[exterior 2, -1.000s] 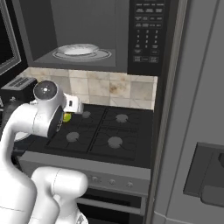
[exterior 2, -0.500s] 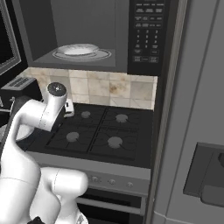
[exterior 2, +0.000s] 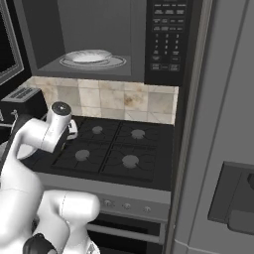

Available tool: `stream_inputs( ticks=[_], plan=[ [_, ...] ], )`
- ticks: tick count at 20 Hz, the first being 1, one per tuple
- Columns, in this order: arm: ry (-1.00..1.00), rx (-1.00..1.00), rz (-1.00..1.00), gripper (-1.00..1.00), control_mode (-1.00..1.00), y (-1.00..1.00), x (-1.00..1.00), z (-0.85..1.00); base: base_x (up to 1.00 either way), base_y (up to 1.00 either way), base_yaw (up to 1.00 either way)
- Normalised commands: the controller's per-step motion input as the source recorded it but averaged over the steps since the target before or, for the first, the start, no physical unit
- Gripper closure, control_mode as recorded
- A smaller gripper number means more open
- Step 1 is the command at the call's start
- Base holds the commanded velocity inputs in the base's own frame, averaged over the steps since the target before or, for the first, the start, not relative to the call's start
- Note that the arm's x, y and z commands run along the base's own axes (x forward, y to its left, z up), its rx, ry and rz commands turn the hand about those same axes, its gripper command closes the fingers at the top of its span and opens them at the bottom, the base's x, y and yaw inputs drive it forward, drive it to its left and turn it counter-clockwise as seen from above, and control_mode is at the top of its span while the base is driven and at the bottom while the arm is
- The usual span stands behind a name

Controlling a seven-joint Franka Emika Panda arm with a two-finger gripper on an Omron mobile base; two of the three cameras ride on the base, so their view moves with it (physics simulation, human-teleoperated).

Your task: Pick the corn from the microwave and place it on plate located on the counter.

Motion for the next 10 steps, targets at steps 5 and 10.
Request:
stream_inputs(
  ticks=[5,10],
  plan=[
    [0.0,0.0,0.02,1.0,-1.0,0.71,0.4,-0.28,0.0,0.0,0.0],
    [-0.01,0.0,0.01,1.0,-1.0,0.45,0.42,-0.32,0.0,0.0,0.0]
  ],
)
